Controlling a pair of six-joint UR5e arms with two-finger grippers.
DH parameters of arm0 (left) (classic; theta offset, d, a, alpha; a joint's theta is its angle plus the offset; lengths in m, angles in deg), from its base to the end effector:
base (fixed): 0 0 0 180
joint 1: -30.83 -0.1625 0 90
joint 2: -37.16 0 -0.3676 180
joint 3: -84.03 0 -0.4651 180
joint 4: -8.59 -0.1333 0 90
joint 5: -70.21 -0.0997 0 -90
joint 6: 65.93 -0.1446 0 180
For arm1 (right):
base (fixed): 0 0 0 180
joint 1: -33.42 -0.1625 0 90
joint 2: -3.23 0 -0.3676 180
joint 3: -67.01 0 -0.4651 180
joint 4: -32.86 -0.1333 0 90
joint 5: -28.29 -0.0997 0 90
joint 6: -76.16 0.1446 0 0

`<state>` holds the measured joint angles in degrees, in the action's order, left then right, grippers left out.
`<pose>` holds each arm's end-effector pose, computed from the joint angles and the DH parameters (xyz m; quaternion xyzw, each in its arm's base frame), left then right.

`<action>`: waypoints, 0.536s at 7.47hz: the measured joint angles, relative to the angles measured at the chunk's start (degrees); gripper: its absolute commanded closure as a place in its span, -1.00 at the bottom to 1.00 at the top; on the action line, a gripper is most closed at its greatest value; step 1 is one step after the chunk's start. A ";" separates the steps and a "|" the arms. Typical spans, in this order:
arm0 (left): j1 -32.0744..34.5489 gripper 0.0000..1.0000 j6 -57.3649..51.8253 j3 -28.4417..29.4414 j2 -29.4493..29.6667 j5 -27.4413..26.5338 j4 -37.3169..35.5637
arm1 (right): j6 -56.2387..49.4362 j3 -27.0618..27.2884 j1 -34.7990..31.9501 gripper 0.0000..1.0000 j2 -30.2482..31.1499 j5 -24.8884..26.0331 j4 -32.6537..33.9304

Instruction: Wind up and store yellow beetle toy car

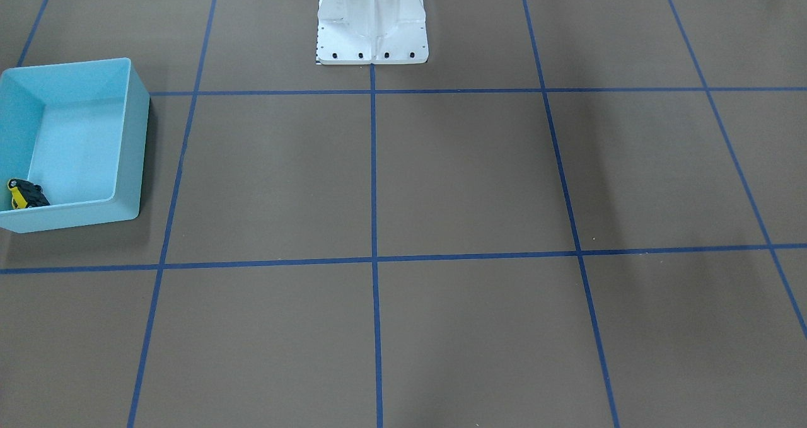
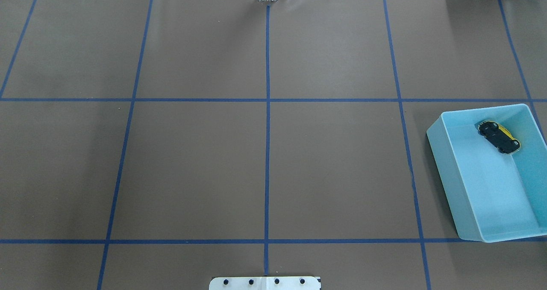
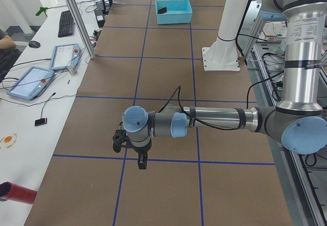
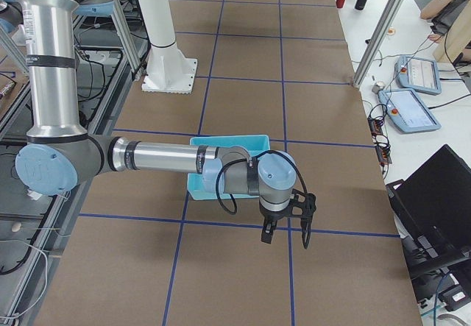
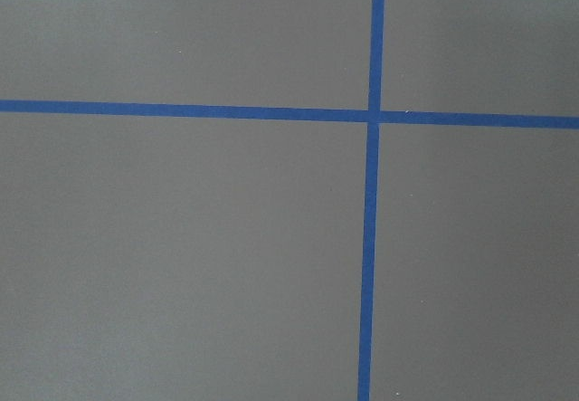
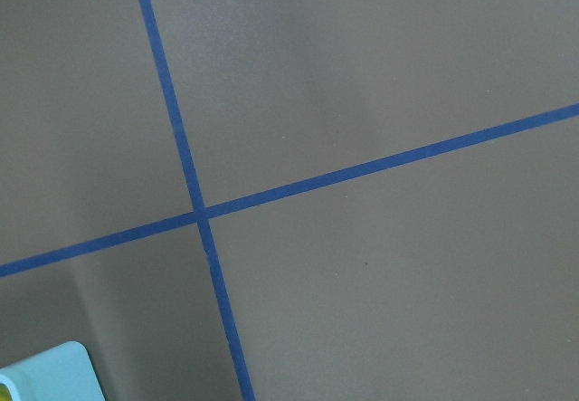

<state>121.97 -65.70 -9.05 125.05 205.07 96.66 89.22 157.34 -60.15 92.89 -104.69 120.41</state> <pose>-0.0422 -0.5487 0.6261 -0.0047 0.3816 -0.0142 0.9242 0.0703 -0.5693 0.6249 -0.0050 -0.3670 0.1246 0.9218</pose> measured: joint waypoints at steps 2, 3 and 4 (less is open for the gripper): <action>-0.02 -1.00 -0.15 -0.01 0.08 -0.01 0.05 | -5.90 1.64 0.94 -0.99 1.78 0.37 -0.07; -0.08 -1.00 -0.29 -0.11 0.26 0.27 0.09 | -7.93 1.78 1.05 -0.99 2.59 0.47 -0.24; -0.16 -1.00 -0.41 -0.08 0.46 1.71 0.11 | -8.74 1.83 1.07 -0.99 2.93 0.51 -0.31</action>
<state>121.82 -66.11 -9.13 125.51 206.79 96.78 80.47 159.16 -59.08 95.82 -104.18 120.10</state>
